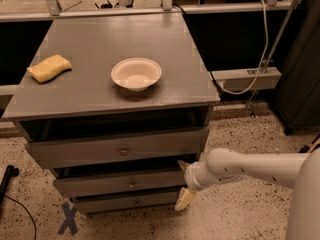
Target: Open middle drawer
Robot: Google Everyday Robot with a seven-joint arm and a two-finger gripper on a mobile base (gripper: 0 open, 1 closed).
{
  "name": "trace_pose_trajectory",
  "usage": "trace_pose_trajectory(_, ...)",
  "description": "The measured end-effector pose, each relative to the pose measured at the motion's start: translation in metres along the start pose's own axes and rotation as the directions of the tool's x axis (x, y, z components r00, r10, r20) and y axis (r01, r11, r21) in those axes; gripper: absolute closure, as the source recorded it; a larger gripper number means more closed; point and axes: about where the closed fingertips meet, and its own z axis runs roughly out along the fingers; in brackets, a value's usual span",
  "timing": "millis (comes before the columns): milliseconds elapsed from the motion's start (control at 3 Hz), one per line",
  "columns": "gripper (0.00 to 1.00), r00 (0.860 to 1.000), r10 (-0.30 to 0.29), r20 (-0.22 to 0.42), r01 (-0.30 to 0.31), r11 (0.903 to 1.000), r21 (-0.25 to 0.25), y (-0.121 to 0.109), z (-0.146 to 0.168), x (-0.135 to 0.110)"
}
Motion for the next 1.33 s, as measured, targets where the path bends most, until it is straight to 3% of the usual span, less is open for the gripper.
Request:
trace_pose_trajectory(333, 0.0, 1.0, 0.017, -0.006, -0.017, 0.9997, 0.018, -0.016, 0.008, 0.006)
trace_pose_trajectory(667, 0.19, 1.0, 0.027, -0.005, -0.027, 0.9994, 0.02, -0.021, 0.021, 0.009)
trace_pose_trajectory(1333, 0.66, 1.0, 0.023, 0.01, -0.023, 0.9997, 0.01, -0.011, 0.017, 0.011)
